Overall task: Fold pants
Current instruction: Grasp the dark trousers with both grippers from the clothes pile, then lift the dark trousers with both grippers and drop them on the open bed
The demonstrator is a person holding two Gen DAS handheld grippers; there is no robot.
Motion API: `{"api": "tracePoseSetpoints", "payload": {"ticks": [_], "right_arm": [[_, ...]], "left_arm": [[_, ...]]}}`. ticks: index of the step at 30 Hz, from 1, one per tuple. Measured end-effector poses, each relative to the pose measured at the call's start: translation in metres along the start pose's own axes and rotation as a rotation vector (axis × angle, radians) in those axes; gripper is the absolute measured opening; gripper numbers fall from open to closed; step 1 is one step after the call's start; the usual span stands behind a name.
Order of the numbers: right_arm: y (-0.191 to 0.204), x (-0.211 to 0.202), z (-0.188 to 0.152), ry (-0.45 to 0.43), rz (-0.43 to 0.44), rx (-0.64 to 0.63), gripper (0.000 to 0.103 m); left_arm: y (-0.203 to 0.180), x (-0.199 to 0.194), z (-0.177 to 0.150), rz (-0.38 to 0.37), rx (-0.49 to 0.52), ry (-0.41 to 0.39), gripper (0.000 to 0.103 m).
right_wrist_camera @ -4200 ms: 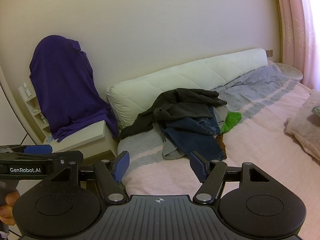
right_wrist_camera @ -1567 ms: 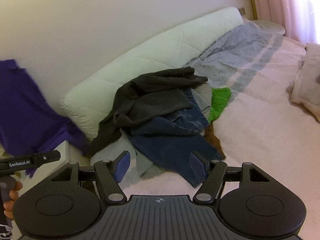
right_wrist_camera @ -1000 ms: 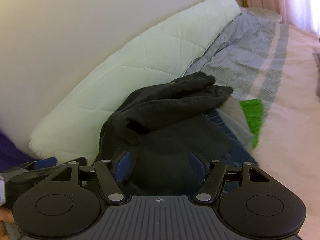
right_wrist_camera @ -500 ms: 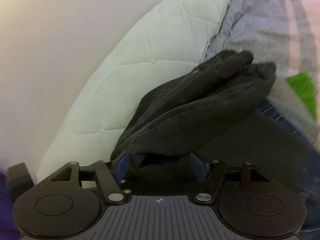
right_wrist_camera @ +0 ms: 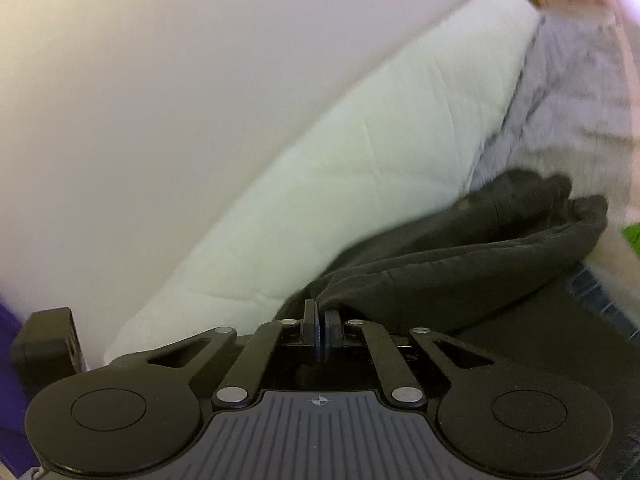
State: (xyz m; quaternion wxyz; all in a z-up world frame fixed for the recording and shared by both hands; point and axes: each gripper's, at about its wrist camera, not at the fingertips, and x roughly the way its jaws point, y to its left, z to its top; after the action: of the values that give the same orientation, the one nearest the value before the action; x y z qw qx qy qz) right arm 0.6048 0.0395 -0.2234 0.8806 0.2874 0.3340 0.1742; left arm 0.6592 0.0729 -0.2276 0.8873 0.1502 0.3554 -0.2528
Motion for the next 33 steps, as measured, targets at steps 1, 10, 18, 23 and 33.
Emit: {"api": "tracePoseSetpoints", "payload": {"ticks": [1,10,18,23,33], "right_arm": [[-0.001,-0.010,0.002,-0.019,0.004,0.017,0.000],[0.005,-0.158,0.039,-0.350,0.070,0.030,0.000],[0.012,-0.352,0.036,-0.645,0.034,-0.017,0.000],[0.004,-0.496,0.007,-0.829,-0.089,-0.036,0.000],[-0.024,-0.739,-0.075,-0.977,-0.531,-0.074,0.009]], "left_arm": [[-0.003,-0.009,0.006,-0.002,-0.013,-0.018,0.008],[-0.080,-0.136,0.071,-0.100,0.042,-0.313,0.007],[-0.202,-0.249,0.114,-0.298,0.152,-0.457,0.007],[-0.315,-0.313,0.118,-0.494,0.220,-0.527,0.007],[-0.567,-0.382,0.104,-0.953,0.272,-0.412,0.021]]}}
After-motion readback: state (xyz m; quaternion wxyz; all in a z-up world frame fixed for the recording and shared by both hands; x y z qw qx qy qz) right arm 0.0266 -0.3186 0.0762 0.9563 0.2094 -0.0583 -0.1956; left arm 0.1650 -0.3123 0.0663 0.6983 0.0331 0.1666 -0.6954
